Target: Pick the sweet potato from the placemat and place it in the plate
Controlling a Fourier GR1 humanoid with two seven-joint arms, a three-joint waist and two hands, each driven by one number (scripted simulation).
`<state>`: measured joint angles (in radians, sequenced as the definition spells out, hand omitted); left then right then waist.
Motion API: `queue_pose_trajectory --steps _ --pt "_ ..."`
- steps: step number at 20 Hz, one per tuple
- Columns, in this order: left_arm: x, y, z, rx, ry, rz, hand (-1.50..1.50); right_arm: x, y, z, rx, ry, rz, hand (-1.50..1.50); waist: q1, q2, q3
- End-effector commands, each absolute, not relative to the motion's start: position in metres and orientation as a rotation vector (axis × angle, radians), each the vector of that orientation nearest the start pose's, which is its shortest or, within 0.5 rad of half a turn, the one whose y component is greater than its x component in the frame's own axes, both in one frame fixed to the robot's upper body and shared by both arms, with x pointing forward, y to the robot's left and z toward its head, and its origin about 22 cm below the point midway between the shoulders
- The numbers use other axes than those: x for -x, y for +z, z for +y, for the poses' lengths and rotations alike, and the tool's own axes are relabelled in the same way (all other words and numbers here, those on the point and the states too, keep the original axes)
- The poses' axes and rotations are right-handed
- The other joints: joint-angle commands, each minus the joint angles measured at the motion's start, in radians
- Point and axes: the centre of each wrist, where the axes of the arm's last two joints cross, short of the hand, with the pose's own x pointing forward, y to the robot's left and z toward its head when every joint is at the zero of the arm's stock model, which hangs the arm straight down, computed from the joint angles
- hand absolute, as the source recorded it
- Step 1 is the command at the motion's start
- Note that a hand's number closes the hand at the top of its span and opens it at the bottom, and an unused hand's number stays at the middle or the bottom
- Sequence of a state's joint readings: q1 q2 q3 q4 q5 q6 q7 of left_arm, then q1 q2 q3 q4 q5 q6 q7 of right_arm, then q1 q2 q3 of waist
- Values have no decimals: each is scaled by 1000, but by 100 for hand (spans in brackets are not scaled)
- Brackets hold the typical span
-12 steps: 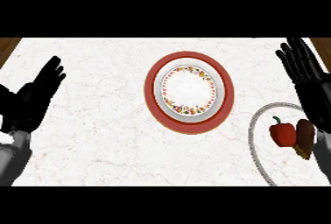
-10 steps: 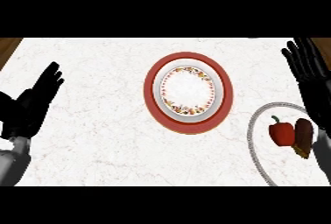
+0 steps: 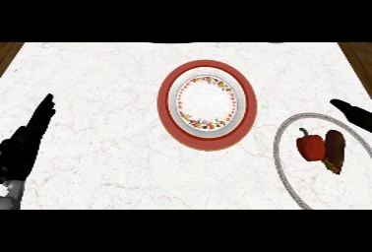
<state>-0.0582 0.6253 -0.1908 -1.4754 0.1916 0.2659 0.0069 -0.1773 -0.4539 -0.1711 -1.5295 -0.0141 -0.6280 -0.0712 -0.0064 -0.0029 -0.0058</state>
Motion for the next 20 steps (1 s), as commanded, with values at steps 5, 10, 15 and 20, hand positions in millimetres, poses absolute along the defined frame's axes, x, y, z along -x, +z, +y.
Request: queue_pose_trajectory --steps 5,10,15,20 --pt "-222 1 338 -493 -282 -1510 0 -239 43 -258 1268 -529 -1892 -150 1 -3 3" --pt "-218 7 348 -490 -302 -1506 0 -214 48 -262 1209 -311 -1690 -150 6 -2 2" --pt "-213 -6 336 -491 -285 -1523 0 -198 30 -281 1224 -81 -1359 -150 9 2 -3" --pt "-220 1 336 -483 -303 -1515 0 -205 71 -280 1254 -29 -1137 -150 10 3 -1"
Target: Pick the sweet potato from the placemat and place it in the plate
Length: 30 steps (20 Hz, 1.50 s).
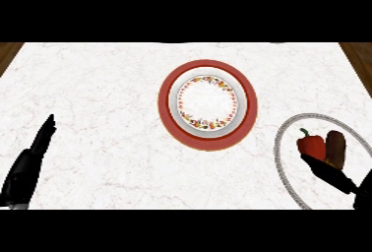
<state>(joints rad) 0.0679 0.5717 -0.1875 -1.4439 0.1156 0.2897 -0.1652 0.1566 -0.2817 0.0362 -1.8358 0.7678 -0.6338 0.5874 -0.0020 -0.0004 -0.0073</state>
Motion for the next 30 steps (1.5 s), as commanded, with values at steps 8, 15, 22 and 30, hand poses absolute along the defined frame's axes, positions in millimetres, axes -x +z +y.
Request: queue_pose_trajectory --steps 8,15,22,30 --pt "-220 -4 350 -475 -299 -1511 0 -243 129 -281 1175 101 -865 -150 12 3 6" --pt "-219 11 348 -451 -299 -1512 0 -250 106 -295 1098 228 -660 -150 12 0 7" --pt "-204 -2 353 -480 -306 -1537 0 -253 94 -327 1046 294 -568 -150 7 0 7" --pt "-206 -16 340 -457 -294 -1514 0 -268 72 -323 951 331 -576 -150 7 0 7"
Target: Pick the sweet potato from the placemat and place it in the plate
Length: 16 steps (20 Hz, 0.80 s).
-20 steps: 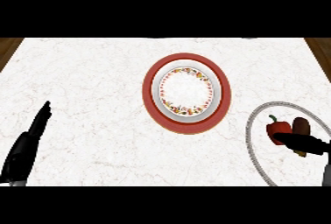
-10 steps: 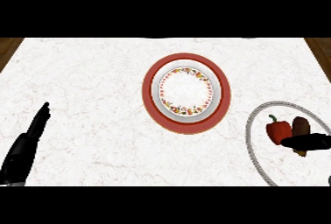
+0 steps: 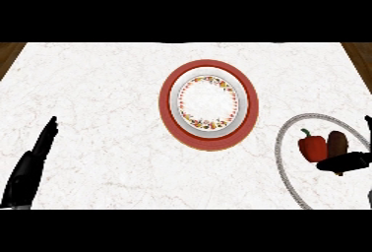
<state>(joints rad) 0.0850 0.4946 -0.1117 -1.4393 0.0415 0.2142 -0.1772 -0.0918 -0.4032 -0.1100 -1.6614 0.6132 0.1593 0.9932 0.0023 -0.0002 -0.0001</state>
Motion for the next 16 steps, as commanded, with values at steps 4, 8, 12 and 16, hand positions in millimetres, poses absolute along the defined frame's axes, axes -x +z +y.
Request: queue_pose_trajectory --steps 4,8,12,16 --pt "-221 -2 342 -457 -291 -1530 0 -273 80 -328 944 342 -554 -150 0 0 0" --pt "-200 -15 318 -469 -289 -1514 0 -277 55 -342 936 321 -528 -150 3 0 0" --pt "-219 -6 354 -471 -297 -1520 0 -298 51 -341 935 326 -536 -150 3 2 0" --pt "-214 -22 320 -467 -293 -1505 0 -278 44 -343 935 315 -548 -150 -1 0 0"
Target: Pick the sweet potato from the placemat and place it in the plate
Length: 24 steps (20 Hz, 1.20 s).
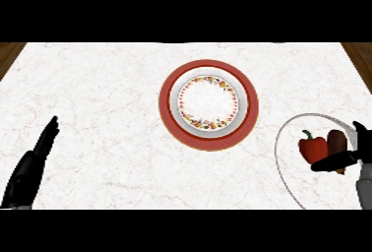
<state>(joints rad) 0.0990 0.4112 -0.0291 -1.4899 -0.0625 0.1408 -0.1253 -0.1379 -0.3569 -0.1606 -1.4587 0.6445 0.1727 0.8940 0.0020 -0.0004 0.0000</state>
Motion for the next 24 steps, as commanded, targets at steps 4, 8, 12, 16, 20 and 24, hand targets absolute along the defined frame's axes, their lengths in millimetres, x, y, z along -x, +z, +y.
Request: queue_pose_trajectory --steps 4,8,12,16,20,24 --pt "-217 13 334 -476 -299 -1509 0 -269 37 -357 922 326 -612 150 0 0 0" --pt "-215 0 335 -479 -286 -1508 0 -269 13 -357 940 345 -624 150 1 0 0" --pt "-227 -3 337 -449 -297 -1523 0 -283 24 -365 971 368 -629 150 1 1 0" --pt "-222 -7 335 -485 -289 -1524 0 -289 31 -360 983 470 -718 150 5 2 0" --pt "-230 -7 323 -430 -334 -1553 0 -315 71 -374 905 852 -915 150 61 23 4" --pt "-239 9 326 -432 -335 -1546 0 -328 97 -400 976 996 -1103 150 55 18 6"
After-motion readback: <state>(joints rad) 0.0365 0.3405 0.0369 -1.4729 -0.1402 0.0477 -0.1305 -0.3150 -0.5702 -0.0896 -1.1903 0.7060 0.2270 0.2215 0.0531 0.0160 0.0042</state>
